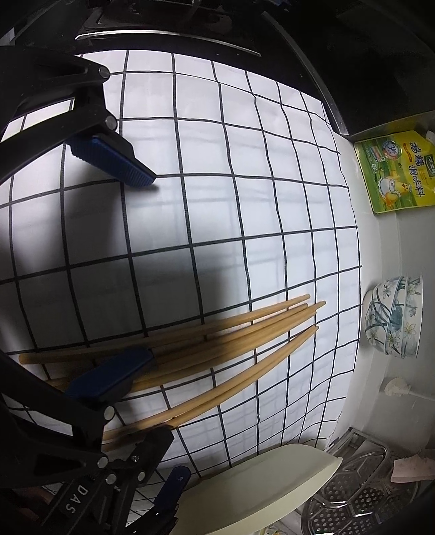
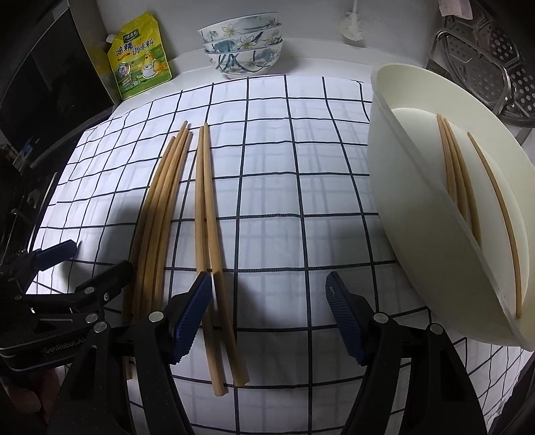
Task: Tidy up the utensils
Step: 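Close the right tool on one chopstick while the left tool grasps another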
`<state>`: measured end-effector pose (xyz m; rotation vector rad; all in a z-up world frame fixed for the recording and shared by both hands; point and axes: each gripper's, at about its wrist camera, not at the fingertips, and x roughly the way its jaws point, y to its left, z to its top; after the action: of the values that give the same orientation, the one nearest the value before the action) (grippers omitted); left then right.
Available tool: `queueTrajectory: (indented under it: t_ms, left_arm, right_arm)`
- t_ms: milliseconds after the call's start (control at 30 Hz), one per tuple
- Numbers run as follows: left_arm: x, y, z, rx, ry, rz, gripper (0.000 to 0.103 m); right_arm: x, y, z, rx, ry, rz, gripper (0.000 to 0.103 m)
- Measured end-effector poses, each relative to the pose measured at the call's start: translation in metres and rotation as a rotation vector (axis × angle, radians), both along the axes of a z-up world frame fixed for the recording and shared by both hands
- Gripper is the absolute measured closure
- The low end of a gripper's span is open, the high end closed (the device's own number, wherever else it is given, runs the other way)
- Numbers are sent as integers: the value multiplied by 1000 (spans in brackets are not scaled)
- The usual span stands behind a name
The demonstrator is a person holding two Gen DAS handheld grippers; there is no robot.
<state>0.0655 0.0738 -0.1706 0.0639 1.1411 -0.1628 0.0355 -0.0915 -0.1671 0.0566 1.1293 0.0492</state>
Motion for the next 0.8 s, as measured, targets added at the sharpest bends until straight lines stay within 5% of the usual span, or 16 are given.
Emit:
queueTrajectory:
  t_ms: [633, 733, 800]
  left_arm:
    - [20, 10, -3, 25, -12, 34, 8]
    - [26, 5, -2, 22, -27, 30, 15]
    - [29, 1, 0, 28, -43, 16, 29]
  right_arm:
    - [10, 10, -5, -61, -13, 42, 36]
    - [13, 12, -8, -68, -25, 55, 39]
    - [13, 15, -7, -64, -38, 73, 50]
